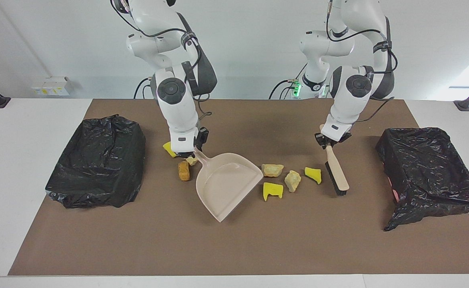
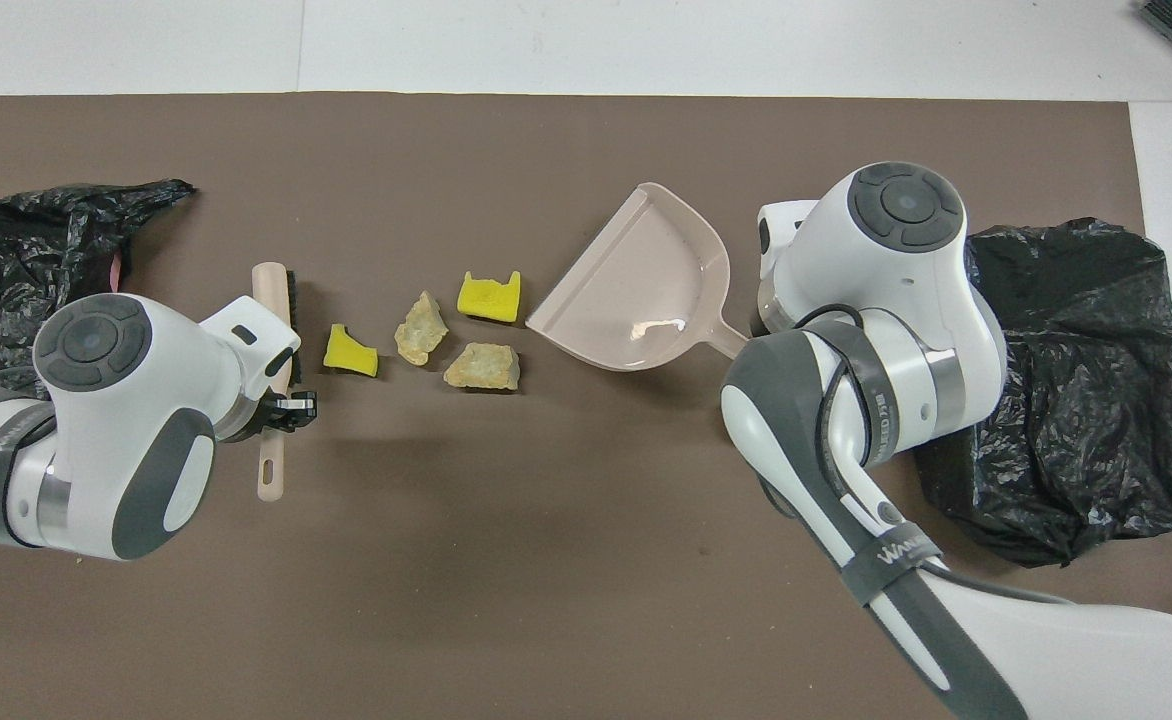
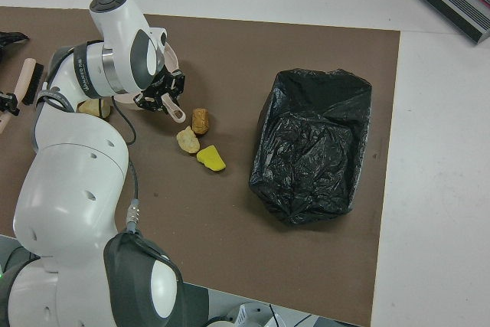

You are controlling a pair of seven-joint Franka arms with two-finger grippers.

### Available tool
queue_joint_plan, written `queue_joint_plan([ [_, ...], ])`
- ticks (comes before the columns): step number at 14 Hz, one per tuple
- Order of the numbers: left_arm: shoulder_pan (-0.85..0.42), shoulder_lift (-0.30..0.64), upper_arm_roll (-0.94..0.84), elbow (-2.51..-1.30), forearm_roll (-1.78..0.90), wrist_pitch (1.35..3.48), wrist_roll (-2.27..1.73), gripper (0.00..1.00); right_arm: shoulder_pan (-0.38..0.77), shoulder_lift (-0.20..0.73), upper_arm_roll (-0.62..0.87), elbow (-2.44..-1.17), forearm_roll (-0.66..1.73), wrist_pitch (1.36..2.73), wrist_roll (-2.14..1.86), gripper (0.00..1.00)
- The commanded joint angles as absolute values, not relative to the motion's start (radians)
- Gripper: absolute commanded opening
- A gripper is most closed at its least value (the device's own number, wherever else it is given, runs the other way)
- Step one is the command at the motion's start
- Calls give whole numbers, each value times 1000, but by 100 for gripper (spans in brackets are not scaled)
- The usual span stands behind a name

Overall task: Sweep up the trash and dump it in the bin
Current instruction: 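Grasp the dustpan with the right gripper and set it beside the debris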

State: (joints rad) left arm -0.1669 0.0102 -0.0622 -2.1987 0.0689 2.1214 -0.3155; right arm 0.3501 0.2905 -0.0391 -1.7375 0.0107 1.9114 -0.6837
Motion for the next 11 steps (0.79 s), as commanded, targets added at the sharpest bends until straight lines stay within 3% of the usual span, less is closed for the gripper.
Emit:
queue_joint_plan([
  [1, -150, -9, -67, -2215, 49, 2111, -293, 0, 371, 317, -25, -1741, -113, 1953, -840, 0],
  [8, -152, -20, -71, -2281, 48, 2178, -278, 0, 429, 339, -21, -1738, -164, 1945, -876, 0],
  [11, -178, 24, -75, -2272, 34, 2247, -268, 0, 439, 341, -21, -1738, -150, 1953, -859, 0],
])
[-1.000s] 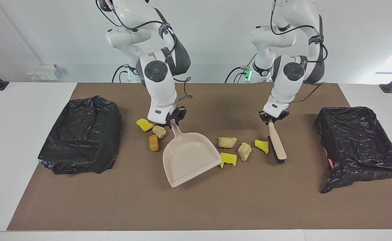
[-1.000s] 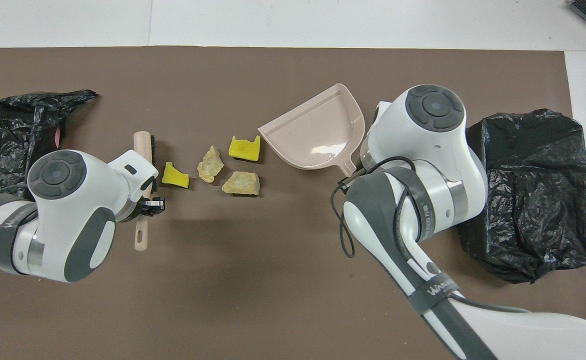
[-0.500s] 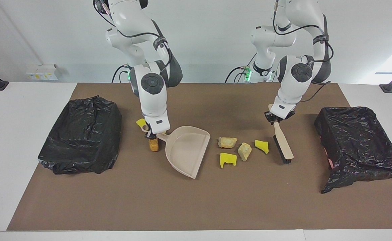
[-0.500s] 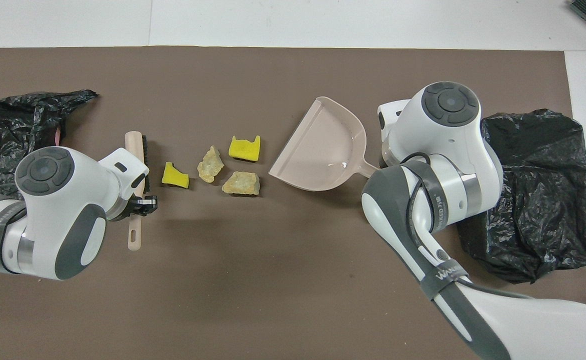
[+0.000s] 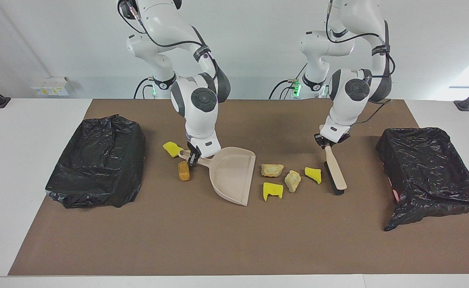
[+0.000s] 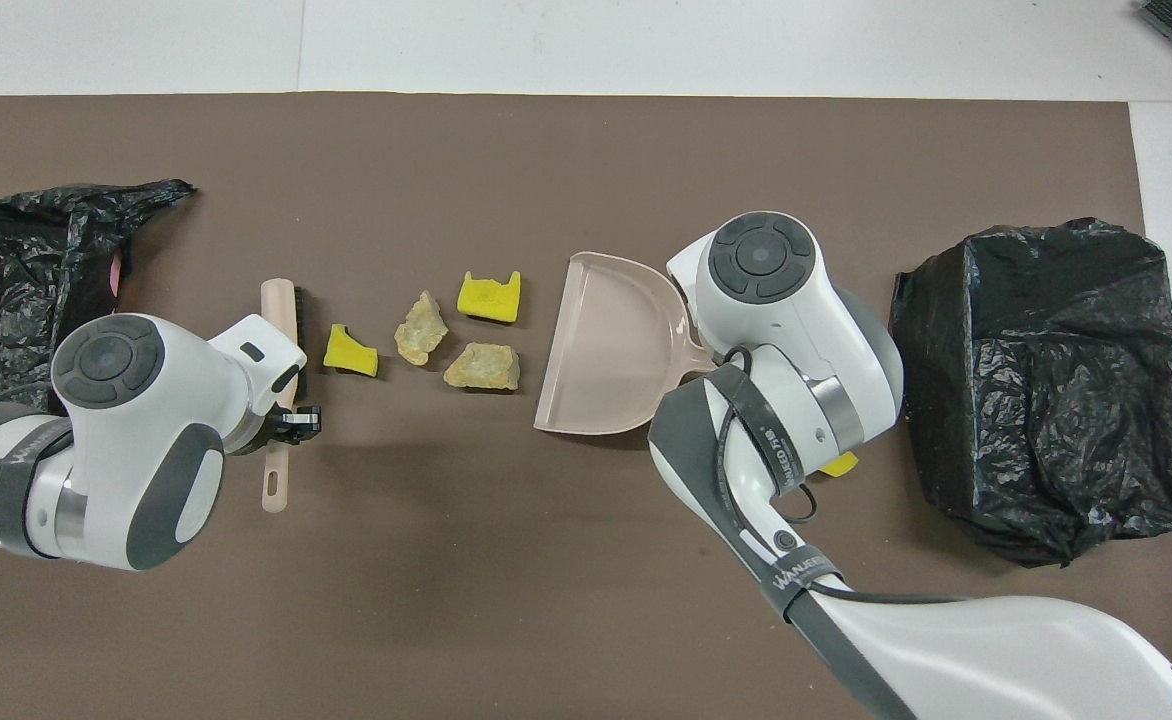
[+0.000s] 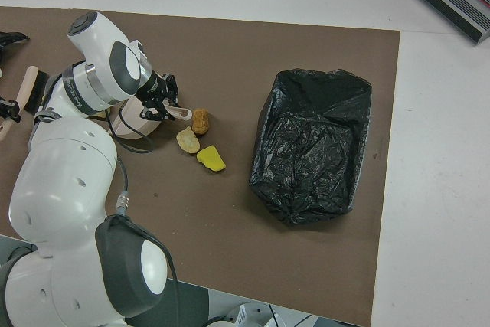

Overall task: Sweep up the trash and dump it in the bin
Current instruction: 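Grasp the dustpan with the right gripper and set it beside the debris, then sweep the yellow and tan pieces into the dustpan with the left gripper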

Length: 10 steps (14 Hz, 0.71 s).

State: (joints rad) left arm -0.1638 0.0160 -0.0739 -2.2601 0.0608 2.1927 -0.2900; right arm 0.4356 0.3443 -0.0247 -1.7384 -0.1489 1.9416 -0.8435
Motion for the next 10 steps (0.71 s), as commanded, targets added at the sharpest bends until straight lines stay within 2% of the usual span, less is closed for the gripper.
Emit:
queue_joint_plan([
  [1, -187, 26, -77, -2270, 2, 2255, -268, 0, 446, 341, -21, -1738, -150, 1953, -841, 0],
  [10, -392, 68, -81, -2250, -101, 2310, -267, 0, 446, 341, -21, -1741, -103, 1967, -753, 0],
])
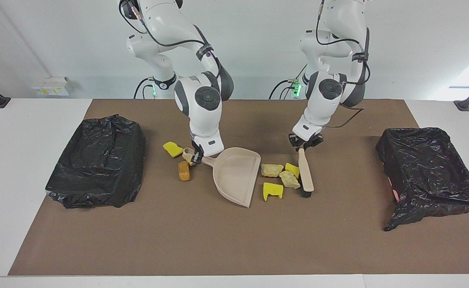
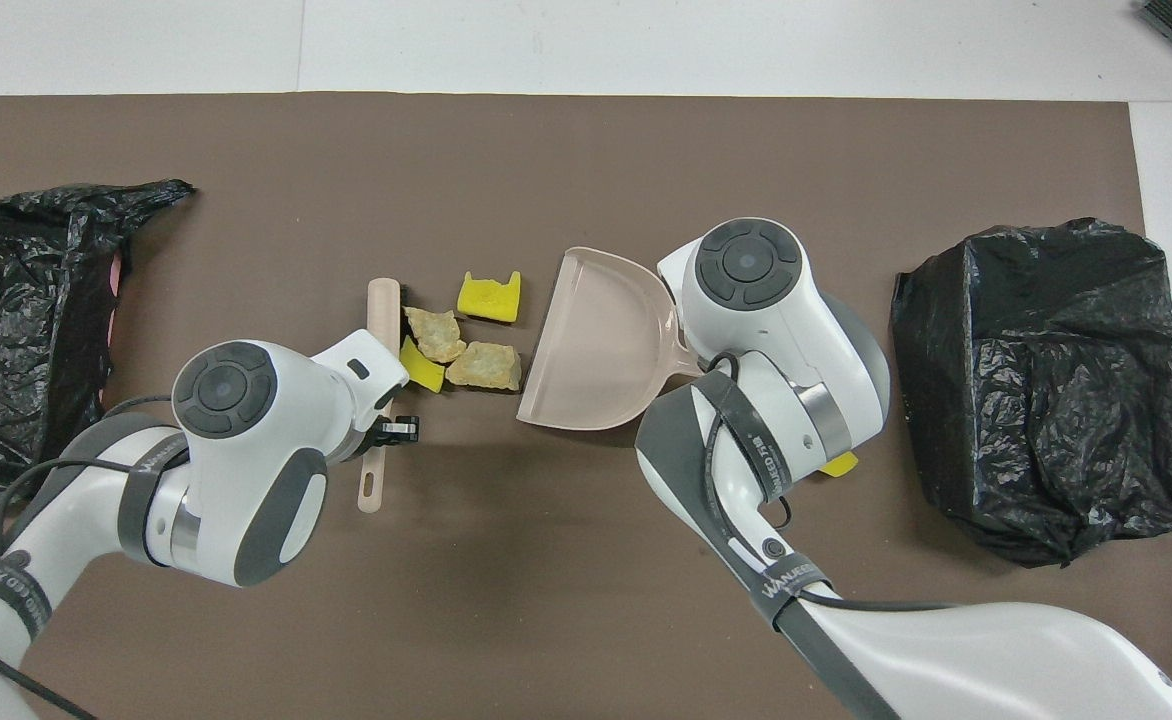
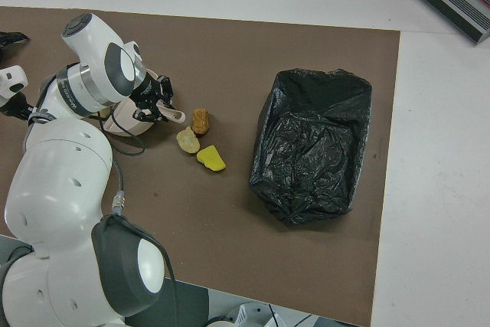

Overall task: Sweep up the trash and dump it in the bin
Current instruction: 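Sweep the yellow and tan pieces into the dustpan with the left gripper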

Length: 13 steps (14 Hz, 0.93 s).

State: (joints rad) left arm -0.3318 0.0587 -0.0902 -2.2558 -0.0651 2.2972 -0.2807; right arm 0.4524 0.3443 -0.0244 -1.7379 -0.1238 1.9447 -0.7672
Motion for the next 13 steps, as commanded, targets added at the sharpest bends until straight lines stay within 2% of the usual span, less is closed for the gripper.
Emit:
queue_joint_plan([
  [1, -423, 66, -81, -2247, -110, 2310, -267, 0, 446, 341, -21, -1741, -103, 1967, -753, 0],
  [7, -623, 63, -87, -2218, -244, 2316, -285, 0, 446, 341, -21, -1743, -100, 1968, -753, 0],
  [13, -623, 61, -84, -2178, -245, 2295, -353, 0, 445, 341, -21, -1744, -100, 1968, -753, 0],
])
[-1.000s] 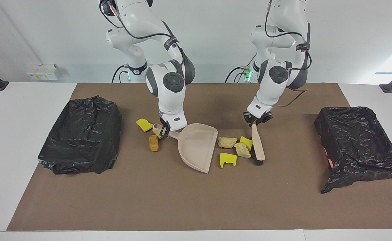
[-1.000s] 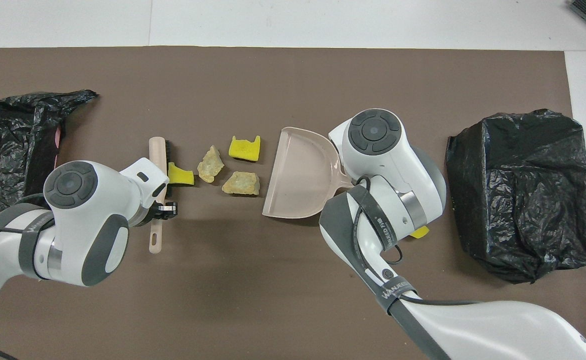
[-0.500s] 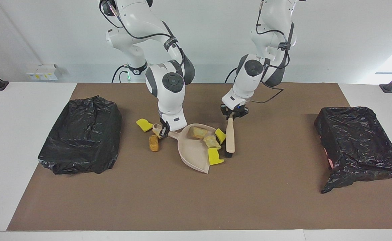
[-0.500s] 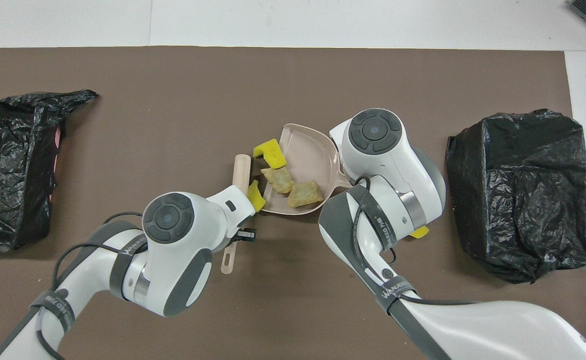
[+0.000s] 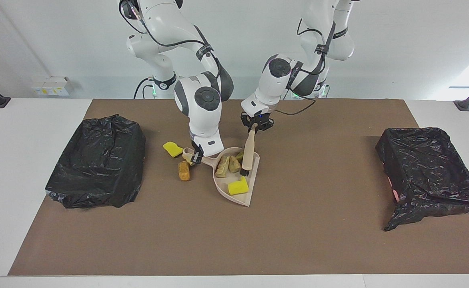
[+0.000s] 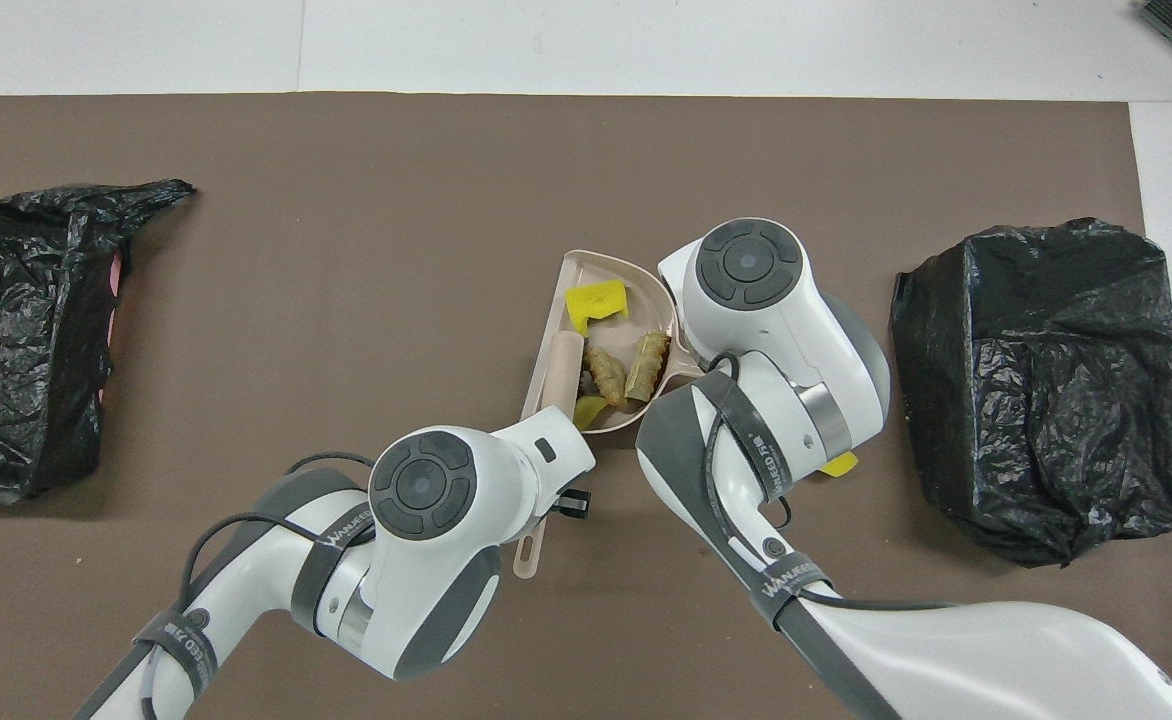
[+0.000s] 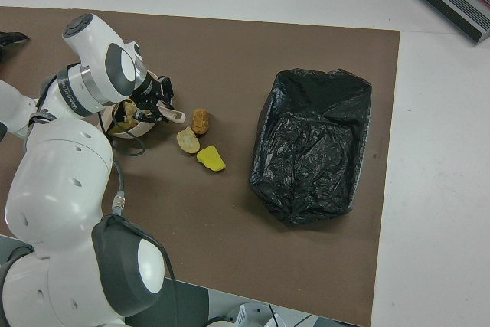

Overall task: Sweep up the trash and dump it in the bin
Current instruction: 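Sweep the yellow and tan pieces into the dustpan with the left gripper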

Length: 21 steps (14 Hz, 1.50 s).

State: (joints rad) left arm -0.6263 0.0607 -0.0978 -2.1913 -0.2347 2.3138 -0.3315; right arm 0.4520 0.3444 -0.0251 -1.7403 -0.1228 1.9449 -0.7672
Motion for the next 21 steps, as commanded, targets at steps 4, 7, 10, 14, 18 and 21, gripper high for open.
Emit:
queue_joint_plan([
  [4, -502, 8, -74, -2164, -175, 2146, -391, 0, 442, 341, -21, -1747, -98, 1973, -719, 0],
  [7, -424, 0, -75, -2160, -160, 2134, -425, 0, 436, 341, -21, -1747, -98, 1973, -712, 0],
  [10, -402, -9, -75, -2171, -132, 2117, -462, 0, 426, 338, -21, -1744, -98, 1968, -703, 0],
  [14, -403, -23, -75, -2175, -129, 2065, -474, 0, 381, 276, -23, -1736, -92, 1968, -660, 0],
  [18, -509, -83, -83, -2252, -129, 2088, -592, 0, 286, 174, -23, -1736, -91, 1950, -701, 0],
  [21, -624, -97, -86, -2269, -129, 2100, -699, 0, 186, 94, -23, -1736, -91, 1896, -799, 0],
])
